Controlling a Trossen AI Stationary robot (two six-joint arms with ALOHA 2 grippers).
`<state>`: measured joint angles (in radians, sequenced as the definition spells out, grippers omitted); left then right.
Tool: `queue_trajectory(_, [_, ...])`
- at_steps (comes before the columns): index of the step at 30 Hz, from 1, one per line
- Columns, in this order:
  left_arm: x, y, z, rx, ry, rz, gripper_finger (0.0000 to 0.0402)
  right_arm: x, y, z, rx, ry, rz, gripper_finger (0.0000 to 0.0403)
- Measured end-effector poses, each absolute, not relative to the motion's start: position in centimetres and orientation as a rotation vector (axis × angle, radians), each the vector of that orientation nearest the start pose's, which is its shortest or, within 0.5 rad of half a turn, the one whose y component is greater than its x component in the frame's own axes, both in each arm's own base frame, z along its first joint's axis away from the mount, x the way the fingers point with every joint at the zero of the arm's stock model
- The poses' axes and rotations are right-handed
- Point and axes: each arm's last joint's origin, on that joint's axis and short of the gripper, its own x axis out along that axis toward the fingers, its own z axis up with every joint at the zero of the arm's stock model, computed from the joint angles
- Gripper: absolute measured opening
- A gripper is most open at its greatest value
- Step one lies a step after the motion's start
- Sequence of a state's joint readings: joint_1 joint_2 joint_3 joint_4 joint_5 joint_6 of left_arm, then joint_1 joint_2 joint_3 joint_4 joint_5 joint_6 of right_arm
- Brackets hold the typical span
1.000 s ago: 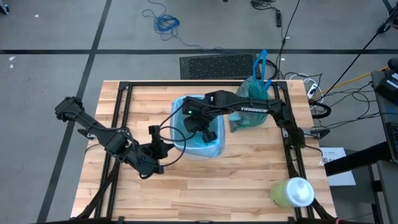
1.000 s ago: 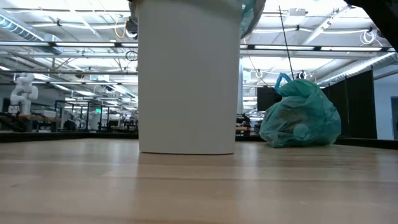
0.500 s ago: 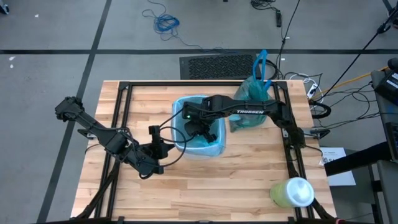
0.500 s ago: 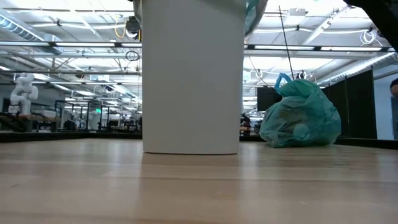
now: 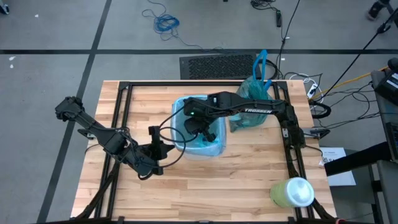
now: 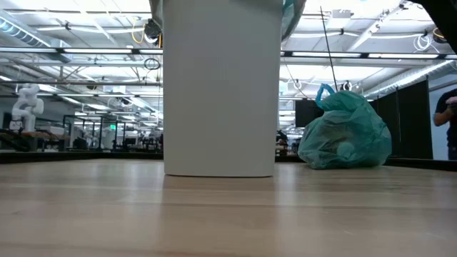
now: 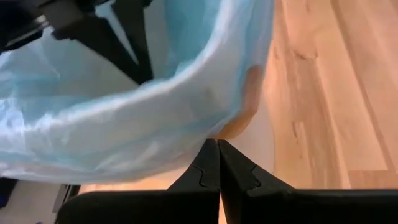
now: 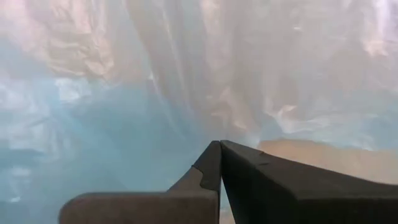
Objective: Place trash/remove bag and relplace
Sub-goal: Insert a new trash bag into the trash bin
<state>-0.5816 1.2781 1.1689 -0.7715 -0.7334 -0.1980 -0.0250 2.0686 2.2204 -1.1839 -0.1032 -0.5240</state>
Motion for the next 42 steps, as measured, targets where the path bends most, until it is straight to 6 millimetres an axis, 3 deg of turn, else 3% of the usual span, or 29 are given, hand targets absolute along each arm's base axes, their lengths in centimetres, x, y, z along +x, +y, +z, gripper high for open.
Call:
queue_trajectory(6, [22.0,-12.3,32.8,0.385,0.646,0.220,0.0000,43.3,-1.7,34.7,-0.430,1.001,0.245,0.0000])
queue_trajectory(11, [22.0,-12.2,32.8,0.396,0.639,0.244,0.0000,44.5,-2.5,32.1,-0.390,1.079,0.236,0.0000])
queue_trajectory(17, [22.5,-11.5,32.5,0.395,0.630,0.286,0.0000,45.4,-2.0,30.1,-0.386,1.126,0.260,0.0000])
queue_trajectory(25, [24.2,-10.3,30.5,0.339,0.630,0.191,0.0000,44.1,-1.2,32.6,-0.343,1.078,0.230,0.0000])
queue_trajectory(32, [24.4,-9.9,30.3,0.307,0.637,0.174,0.0000,42.8,-1.4,34.4,-0.189,1.071,0.126,0.0000])
queue_trajectory(42, [24.4,-9.9,30.3,0.306,0.638,0.173,0.0000,43.7,-2.7,31.7,-0.082,1.180,0.058,0.0000])
